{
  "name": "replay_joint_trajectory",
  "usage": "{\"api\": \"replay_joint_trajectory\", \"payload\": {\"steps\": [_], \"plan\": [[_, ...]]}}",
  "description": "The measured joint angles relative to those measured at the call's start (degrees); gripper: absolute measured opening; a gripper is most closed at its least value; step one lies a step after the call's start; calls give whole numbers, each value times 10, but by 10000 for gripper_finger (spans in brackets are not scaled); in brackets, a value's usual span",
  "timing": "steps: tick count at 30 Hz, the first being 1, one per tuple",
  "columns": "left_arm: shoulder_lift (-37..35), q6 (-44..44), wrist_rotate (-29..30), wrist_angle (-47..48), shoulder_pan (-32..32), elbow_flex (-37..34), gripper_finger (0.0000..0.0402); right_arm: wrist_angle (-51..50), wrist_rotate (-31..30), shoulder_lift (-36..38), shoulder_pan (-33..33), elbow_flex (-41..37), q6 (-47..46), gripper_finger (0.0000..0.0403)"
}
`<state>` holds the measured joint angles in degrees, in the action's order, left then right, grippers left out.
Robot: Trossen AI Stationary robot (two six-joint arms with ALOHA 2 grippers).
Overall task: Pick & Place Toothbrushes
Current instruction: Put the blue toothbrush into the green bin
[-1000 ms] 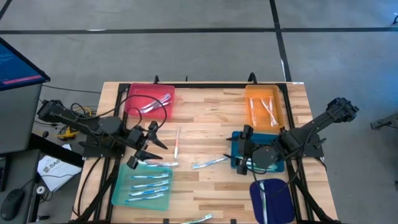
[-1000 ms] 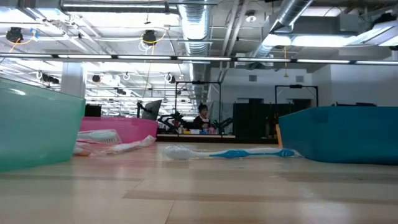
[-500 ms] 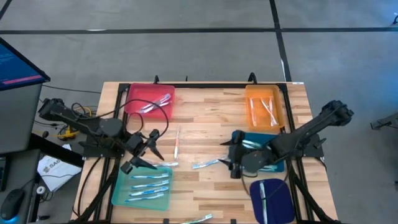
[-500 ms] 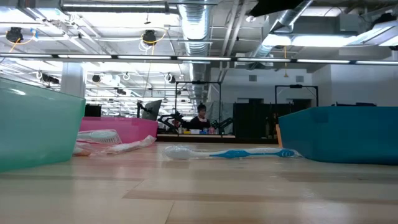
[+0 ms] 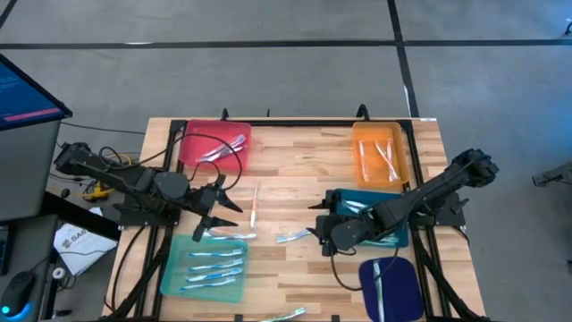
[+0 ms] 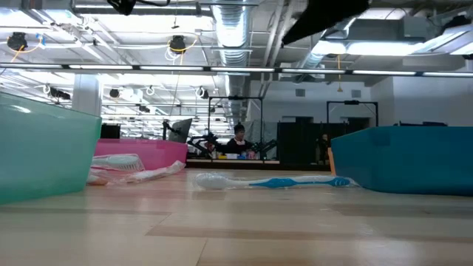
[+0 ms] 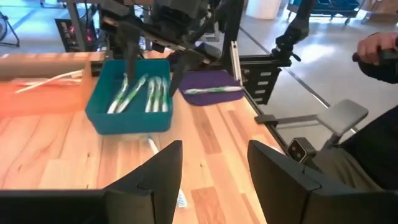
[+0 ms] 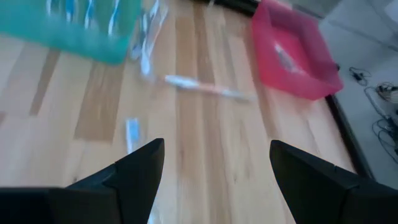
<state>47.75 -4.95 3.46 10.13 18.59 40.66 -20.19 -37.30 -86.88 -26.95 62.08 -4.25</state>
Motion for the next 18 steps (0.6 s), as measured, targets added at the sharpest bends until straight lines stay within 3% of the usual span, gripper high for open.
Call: {"api": "replay_joint_trajectory", "payload": {"steps": [4, 8, 18], "plan": [[0, 0, 0, 0, 0, 0, 177, -3, 2, -16, 8, 1, -26, 286], [-3, -2, 0, -3, 0, 0, 177, -14, 23, -29, 9, 1, -194, 286], [-3, 0, 0, -13, 0, 0, 177, -26, 290, -50, 78, 1, -588, 285]]}}
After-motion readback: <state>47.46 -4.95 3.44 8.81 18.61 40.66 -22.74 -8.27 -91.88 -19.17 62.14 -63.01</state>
